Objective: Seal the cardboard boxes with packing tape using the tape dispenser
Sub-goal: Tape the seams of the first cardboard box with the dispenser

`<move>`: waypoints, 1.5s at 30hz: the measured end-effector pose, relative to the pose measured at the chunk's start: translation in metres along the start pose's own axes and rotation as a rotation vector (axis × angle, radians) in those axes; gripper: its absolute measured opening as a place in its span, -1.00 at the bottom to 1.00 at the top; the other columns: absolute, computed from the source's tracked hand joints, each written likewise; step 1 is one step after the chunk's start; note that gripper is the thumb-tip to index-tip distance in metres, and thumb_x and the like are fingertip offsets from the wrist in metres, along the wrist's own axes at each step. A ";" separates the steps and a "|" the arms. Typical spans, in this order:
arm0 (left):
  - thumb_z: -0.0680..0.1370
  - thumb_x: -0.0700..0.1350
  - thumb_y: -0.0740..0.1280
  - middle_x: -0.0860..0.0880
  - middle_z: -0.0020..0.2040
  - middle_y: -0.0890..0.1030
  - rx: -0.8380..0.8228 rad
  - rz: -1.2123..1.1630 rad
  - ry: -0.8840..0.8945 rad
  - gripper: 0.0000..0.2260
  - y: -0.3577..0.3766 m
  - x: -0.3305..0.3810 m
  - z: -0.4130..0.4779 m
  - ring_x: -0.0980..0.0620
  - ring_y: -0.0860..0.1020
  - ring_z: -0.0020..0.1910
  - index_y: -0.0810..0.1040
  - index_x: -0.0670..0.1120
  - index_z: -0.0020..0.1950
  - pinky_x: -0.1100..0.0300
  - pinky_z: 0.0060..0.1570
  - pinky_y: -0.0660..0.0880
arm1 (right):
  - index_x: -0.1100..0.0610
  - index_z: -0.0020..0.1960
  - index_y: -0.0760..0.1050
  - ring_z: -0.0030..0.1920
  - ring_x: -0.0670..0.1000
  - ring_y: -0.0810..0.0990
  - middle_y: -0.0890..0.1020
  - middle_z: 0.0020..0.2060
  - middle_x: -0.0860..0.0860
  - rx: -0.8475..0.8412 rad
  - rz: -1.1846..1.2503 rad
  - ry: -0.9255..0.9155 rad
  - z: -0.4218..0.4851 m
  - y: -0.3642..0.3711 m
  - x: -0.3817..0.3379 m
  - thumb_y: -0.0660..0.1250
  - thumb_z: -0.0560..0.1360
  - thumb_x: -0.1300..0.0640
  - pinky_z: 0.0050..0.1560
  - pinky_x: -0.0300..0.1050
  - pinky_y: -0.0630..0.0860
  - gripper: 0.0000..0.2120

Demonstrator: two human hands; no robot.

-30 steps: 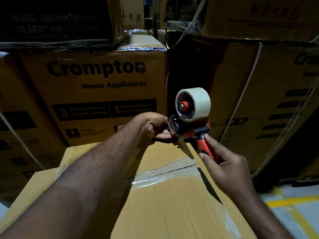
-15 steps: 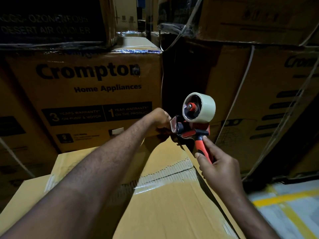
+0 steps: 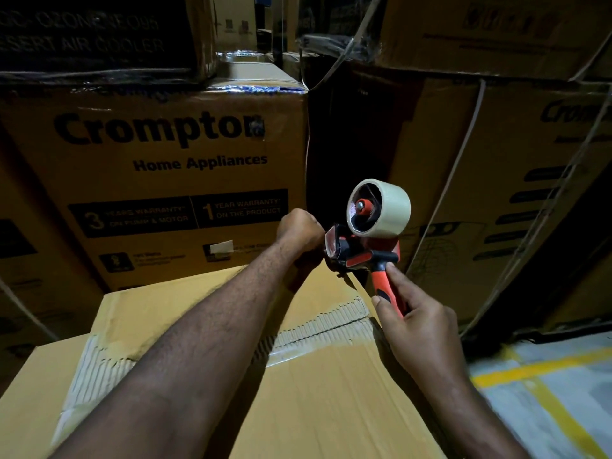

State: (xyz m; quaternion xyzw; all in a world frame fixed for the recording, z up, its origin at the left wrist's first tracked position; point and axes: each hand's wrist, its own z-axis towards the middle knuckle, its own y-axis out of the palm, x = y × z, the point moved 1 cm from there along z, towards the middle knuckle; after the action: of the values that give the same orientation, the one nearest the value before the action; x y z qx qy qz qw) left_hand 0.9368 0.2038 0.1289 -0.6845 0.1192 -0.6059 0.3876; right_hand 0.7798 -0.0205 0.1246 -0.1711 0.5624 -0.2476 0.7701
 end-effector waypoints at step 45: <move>0.59 0.24 0.30 0.02 -0.21 0.61 -0.232 0.254 0.165 -0.62 0.002 -0.019 -0.024 0.06 0.53 -0.26 0.67 -0.05 -0.07 0.16 -0.23 0.45 | -0.25 0.46 0.29 -0.31 -0.11 0.60 0.61 -0.26 -0.11 -0.230 -0.236 0.109 -0.033 -0.063 -0.018 0.34 0.53 0.03 -0.25 -0.04 0.62 -0.46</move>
State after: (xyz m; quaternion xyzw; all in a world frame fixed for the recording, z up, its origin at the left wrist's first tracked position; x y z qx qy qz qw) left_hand 0.9104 0.2052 0.1125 -0.6519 0.3051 -0.5883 0.3686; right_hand 0.7318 -0.0615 0.1624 -0.3092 0.6040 -0.2791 0.6795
